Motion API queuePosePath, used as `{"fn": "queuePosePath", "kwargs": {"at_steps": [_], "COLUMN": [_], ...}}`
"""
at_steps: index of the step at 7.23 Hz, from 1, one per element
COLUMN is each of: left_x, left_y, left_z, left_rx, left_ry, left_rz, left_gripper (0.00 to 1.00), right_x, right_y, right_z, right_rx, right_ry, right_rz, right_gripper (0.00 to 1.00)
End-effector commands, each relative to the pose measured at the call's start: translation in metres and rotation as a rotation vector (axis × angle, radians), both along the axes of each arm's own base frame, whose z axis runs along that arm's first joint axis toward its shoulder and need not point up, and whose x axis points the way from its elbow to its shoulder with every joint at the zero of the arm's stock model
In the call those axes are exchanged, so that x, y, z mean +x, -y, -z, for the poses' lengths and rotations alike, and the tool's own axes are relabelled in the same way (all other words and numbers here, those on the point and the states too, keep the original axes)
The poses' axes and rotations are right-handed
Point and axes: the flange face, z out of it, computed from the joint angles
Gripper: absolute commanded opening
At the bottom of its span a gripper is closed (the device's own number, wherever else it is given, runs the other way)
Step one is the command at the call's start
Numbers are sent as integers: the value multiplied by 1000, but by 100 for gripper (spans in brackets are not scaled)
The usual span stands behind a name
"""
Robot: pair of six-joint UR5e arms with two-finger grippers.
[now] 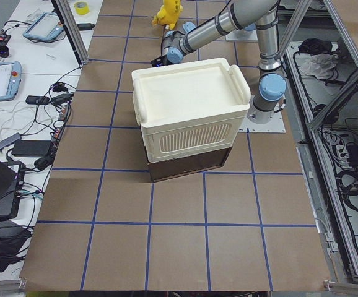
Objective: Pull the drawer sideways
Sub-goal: 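Pull the handle with the left gripper, sliding the drawer out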
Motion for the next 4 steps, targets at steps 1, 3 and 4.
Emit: {"fn": "queuePosePath", "kwargs": {"at_steps": [1,3,4], "left_x": [-3,-10,-10], "left_y": [-1,-4,-4], "left_z": [0,-1,-3], "left_rx": [21,36,33], "left_ry": [3,4,4], "left_rz": [12,31,31], "left_gripper": [6,6,8], "right_x": [0,0,0], "right_y": [0,0,0], "right_z": [0,0,0], "right_rx": [0,0,0], "right_ry": [0,0,0], "right_rz": [0,0,0], "right_gripper": [100,100,100]}}
